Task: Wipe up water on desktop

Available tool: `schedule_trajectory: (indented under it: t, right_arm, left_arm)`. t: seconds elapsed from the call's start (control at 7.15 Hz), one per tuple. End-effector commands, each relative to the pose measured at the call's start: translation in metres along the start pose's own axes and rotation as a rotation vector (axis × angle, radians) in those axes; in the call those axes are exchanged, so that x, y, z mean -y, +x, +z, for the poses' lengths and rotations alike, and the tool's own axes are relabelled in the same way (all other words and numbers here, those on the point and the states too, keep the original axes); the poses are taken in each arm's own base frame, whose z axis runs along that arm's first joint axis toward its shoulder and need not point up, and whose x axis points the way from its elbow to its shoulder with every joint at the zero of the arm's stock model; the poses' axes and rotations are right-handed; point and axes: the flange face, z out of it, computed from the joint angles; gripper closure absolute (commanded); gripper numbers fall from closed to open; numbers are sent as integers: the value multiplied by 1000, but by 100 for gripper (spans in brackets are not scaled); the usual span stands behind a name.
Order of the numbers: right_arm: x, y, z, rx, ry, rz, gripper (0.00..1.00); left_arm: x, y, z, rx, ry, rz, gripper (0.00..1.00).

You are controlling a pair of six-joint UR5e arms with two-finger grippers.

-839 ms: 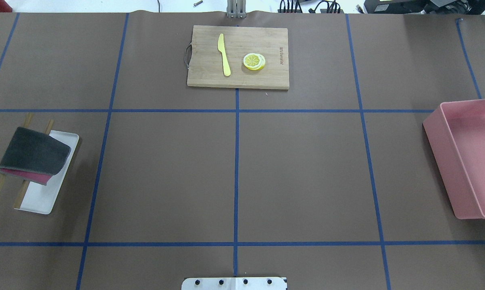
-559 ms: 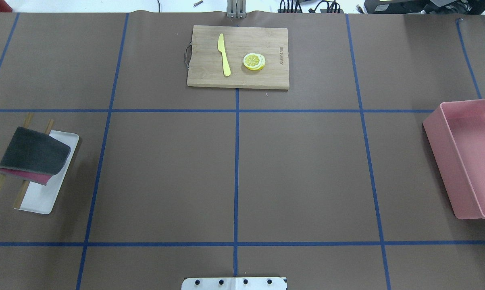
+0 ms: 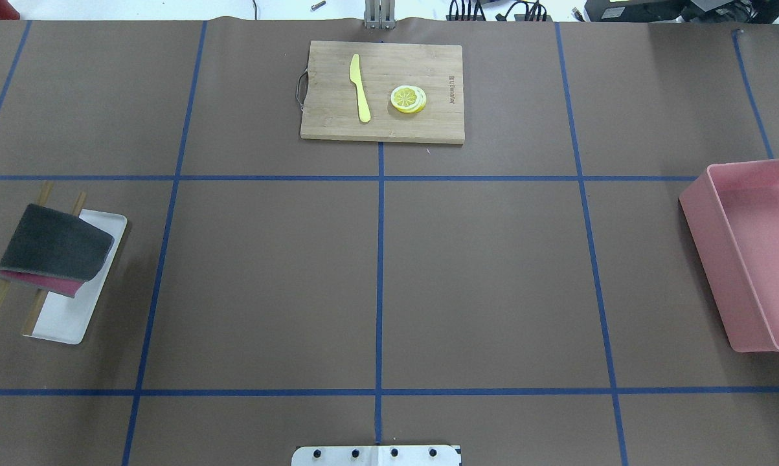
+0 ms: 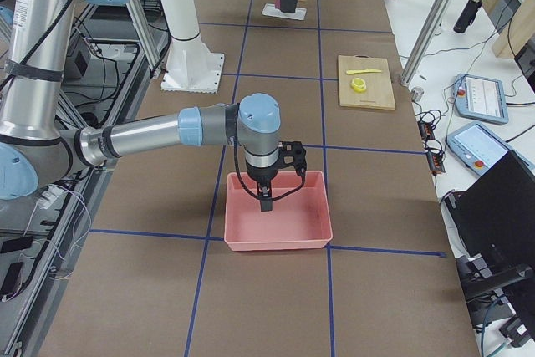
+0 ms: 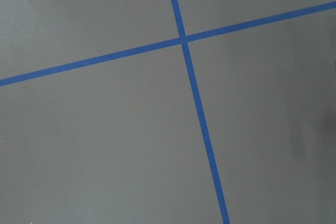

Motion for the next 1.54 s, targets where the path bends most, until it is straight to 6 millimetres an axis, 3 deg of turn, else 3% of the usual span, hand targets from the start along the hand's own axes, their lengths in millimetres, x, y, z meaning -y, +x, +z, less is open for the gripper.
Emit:
schedule_trajectory:
  t: [0.0,0.56,0.7,0.84,1.12,1.4]
  right_arm:
    - [1,-2,-2,4,4,-1,0]
    - [16,-8,-11,-8,86,-71,0]
    - [15,-9,-12,-2,88,-71,0]
    - [14,-9,-12,-2,87,-76,0]
    - [13,-7,-10,-4,87,-79,0]
    - [18,-11,-15,-4,100,-82,0]
  left_arm:
    - [8,6,-11,5,23,22,2]
    - [38,23,-34,13,79,71,2]
    - [70,31,-50,30,127,121,2]
    - [80,24,-46,22,123,87,2]
    - [84,32,-50,-16,171,115,2]
    - [93,53,-71,-8,214,165,2]
